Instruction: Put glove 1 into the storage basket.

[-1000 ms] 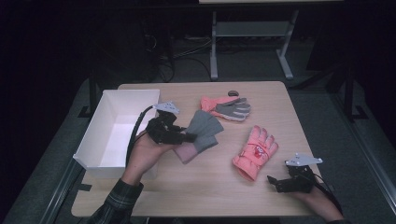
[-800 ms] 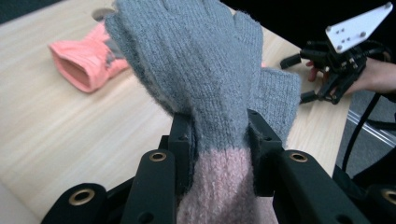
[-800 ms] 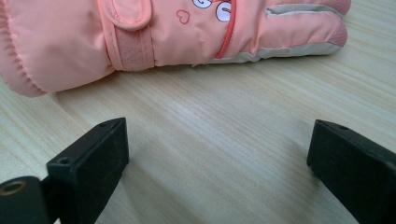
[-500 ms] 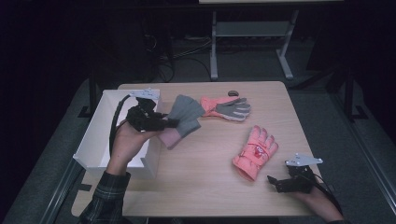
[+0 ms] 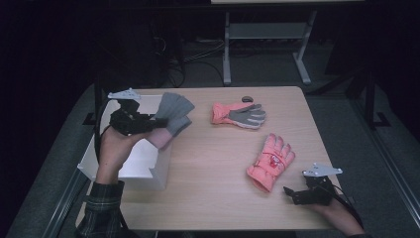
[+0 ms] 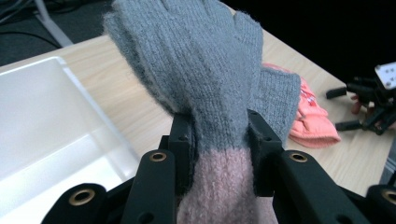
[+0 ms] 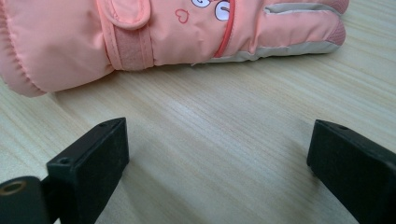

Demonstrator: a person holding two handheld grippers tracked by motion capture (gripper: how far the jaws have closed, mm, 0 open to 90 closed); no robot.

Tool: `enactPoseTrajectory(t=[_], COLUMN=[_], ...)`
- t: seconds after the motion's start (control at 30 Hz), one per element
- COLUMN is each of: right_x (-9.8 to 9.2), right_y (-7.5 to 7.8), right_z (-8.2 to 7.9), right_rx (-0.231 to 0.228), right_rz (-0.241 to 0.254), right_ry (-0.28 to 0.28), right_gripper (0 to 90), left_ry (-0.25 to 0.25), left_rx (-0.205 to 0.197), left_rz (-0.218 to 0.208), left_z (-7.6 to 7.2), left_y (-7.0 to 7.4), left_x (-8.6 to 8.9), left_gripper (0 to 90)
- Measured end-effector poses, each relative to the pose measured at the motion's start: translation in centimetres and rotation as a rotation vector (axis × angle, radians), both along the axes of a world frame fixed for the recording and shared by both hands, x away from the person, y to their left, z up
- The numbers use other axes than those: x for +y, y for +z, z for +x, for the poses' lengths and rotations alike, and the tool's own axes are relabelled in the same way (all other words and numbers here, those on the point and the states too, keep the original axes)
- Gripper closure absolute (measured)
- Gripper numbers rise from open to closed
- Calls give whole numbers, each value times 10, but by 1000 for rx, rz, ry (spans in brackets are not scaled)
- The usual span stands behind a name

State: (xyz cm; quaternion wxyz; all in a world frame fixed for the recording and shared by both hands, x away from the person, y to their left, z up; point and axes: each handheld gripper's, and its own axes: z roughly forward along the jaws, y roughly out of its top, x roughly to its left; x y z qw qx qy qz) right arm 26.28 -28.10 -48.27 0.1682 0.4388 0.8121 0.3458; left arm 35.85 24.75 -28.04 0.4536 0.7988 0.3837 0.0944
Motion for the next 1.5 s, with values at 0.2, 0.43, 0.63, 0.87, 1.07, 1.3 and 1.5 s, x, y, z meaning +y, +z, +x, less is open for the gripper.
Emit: enactPoseTrajectory(t=[0.2, 0.43, 0.63, 0.87, 1.07, 1.3, 1.5], right_x=[0, 0, 1, 1, 1, 1, 1], right_y=[0, 0, 0, 0, 0, 0, 0], right_z=[0, 0, 3, 3, 3, 3, 3], right_rx=[-2, -1, -1, -1, -2, -1, -1], right_rz=[-1, -1, 0, 0, 1, 0, 0], right_ry=[2, 4, 11, 12, 11, 12, 12], right_gripper=[49, 47, 44, 44, 44, 44, 44], left_ry=[64, 160, 247, 291, 325, 366, 396], left_rx=[2, 10, 37, 79, 104, 156, 201], left_rz=[3, 30, 43, 81, 115, 156, 203], left_z=[3, 3, 10, 23, 32, 44, 51], left_y=[-2, -7, -21, -43, -60, -85, -104], left_x=[20, 42, 62, 73, 80, 87, 89], left_gripper=[678, 678, 678, 678, 677, 677, 677])
